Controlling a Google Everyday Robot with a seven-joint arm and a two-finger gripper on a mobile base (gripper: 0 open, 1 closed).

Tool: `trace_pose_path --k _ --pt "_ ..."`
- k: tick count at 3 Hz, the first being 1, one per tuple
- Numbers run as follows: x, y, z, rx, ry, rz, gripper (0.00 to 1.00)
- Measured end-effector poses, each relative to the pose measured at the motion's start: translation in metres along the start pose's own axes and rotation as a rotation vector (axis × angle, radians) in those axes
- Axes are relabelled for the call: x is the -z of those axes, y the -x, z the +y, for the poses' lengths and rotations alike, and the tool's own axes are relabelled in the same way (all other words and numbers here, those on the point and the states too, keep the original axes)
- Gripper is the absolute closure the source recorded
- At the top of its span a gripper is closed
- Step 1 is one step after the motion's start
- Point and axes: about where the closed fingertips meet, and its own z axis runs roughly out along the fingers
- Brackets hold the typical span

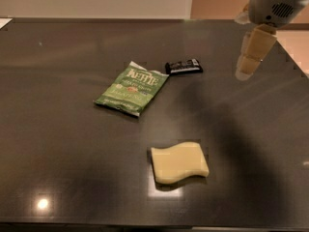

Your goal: Move rxbar chocolate near sponge

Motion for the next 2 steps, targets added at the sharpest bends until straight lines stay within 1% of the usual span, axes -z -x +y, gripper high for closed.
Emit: trace_pose_path --k 1,2 --pt "-0.019 0.016 -0.042 0.007 0.010 -0.033 0.00" --pt "-0.047 0.039 -0.075 0.024 0.024 -0.071 0.00"
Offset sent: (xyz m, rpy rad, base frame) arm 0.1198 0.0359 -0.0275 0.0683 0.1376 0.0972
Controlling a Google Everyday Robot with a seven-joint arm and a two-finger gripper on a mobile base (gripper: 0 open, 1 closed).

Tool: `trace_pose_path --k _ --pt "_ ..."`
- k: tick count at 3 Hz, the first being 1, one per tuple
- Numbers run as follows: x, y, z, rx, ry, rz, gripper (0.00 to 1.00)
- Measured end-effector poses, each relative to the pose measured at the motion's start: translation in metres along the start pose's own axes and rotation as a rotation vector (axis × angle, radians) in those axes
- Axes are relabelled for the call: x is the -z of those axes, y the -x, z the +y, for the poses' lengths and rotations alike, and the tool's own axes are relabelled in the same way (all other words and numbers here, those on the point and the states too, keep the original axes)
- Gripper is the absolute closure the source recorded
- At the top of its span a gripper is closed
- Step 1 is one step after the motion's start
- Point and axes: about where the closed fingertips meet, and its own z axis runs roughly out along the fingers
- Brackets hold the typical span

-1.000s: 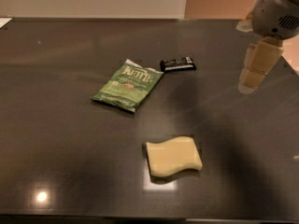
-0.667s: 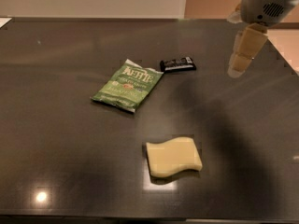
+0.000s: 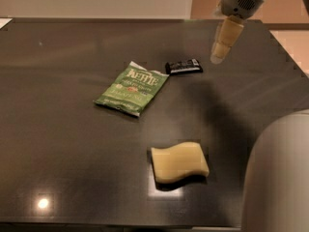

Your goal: Move rxbar chocolate near sponge

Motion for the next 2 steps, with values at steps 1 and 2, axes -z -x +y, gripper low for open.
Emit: trace_pose_path --k 1,2 --pt "-0.023 0.009 -0.017 0.003 0.002 -0.015 0.00" --pt "-0.041 0.011 -0.025 -0.017 -0.001 -0.041 0.00"
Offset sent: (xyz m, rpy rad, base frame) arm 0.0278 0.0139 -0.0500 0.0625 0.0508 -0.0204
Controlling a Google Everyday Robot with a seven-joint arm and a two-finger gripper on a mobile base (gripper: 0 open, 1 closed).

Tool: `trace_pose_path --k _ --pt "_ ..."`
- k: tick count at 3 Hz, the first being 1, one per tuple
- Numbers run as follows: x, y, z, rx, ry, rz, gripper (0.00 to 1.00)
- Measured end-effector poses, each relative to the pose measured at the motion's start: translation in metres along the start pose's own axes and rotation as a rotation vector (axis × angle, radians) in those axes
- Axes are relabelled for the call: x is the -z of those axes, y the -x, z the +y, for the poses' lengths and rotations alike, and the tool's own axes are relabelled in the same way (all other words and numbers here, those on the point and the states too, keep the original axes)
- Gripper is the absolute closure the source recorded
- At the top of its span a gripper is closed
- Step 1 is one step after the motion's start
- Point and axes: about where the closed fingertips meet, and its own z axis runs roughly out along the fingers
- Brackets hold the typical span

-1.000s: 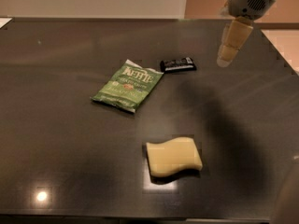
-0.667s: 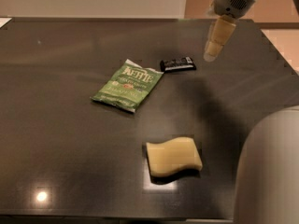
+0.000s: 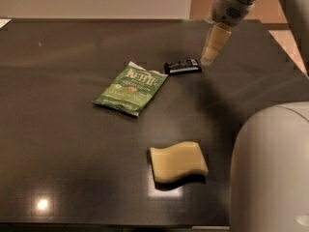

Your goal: Move rxbar chocolate near sponge

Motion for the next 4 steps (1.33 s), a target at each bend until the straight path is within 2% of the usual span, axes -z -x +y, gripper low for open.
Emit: trace_pose_path --k 4 --pt "-0.075 -0.014 -0.003 -0.133 0.096 -0.010 0.00"
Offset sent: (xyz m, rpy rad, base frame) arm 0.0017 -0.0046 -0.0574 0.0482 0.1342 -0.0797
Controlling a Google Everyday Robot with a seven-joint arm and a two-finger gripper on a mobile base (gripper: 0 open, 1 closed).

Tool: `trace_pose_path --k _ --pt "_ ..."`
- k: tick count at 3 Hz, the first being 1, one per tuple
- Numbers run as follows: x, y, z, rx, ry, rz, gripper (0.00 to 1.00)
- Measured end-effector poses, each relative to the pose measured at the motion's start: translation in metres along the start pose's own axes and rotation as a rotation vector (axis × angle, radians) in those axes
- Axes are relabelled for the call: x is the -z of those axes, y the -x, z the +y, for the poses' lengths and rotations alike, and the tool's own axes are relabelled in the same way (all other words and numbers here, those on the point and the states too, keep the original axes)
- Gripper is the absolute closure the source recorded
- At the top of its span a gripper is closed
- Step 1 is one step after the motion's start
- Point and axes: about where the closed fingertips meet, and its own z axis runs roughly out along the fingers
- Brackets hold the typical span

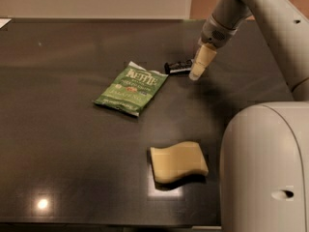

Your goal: Move rxbar chocolate near sponge

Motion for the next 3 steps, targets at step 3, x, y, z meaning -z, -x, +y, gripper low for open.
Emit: trace_pose_path --k 3 --pt "-0.035 0.005 -0.005 -0.012 0.041 0.036 0.00"
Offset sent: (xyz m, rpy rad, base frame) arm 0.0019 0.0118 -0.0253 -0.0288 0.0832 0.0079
